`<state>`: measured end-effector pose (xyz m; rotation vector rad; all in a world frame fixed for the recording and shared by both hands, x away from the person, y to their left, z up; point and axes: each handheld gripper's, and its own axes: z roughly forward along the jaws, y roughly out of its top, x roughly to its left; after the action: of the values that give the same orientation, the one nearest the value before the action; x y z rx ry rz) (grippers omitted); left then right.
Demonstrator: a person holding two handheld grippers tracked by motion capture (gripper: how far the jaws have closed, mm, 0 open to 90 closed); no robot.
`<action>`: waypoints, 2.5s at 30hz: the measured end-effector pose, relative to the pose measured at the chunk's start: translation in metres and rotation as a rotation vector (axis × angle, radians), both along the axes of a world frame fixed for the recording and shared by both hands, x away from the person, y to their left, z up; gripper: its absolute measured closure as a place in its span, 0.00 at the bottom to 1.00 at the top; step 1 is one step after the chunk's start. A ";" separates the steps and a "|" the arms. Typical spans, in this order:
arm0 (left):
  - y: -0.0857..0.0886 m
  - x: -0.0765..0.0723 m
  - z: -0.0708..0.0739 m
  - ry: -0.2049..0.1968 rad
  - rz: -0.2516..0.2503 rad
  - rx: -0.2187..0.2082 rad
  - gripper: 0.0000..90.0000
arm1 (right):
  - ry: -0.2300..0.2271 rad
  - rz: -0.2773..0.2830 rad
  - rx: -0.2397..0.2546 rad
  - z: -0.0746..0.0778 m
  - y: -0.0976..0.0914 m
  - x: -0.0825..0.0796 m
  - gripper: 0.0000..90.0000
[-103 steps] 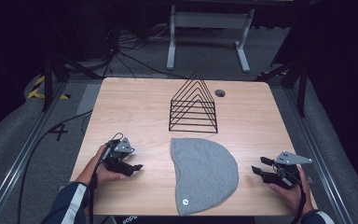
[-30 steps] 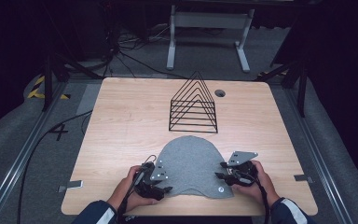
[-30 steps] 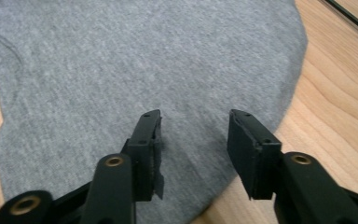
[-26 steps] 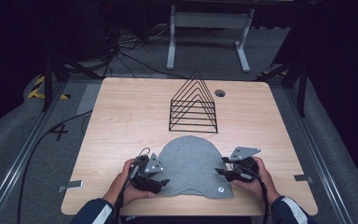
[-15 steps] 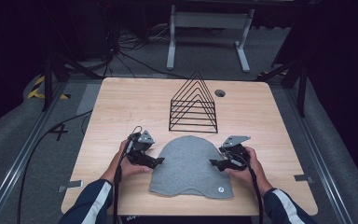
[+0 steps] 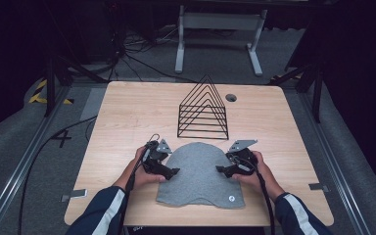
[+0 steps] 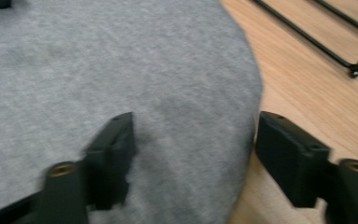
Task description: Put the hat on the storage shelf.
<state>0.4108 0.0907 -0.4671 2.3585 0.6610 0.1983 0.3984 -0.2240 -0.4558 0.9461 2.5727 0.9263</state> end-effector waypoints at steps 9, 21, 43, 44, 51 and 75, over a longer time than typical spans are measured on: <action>-0.003 -0.010 0.005 0.013 -0.004 -0.003 0.53 | 0.008 0.027 0.012 0.002 0.003 -0.007 0.66; 0.000 -0.004 0.005 -0.015 -0.052 -0.073 0.92 | 0.011 0.091 0.040 0.003 -0.004 -0.009 0.93; -0.001 -0.002 0.093 -0.236 -0.110 -0.194 0.97 | -0.194 0.112 0.114 0.081 -0.014 -0.015 0.93; -0.001 -0.001 0.097 -0.245 -0.115 -0.192 0.97 | -0.202 0.111 0.121 0.086 -0.015 -0.014 0.93; -0.005 0.003 0.126 -0.299 -0.145 -0.179 0.97 | -0.248 0.115 0.119 0.116 -0.014 -0.012 0.94; -0.007 0.046 0.243 -0.460 -0.097 -0.251 0.97 | -0.469 0.045 0.190 0.241 -0.014 0.031 0.94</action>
<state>0.4566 0.0833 -0.2241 1.9993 0.3252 0.5603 0.4295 -0.2380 -0.2147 0.6211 2.1442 1.2515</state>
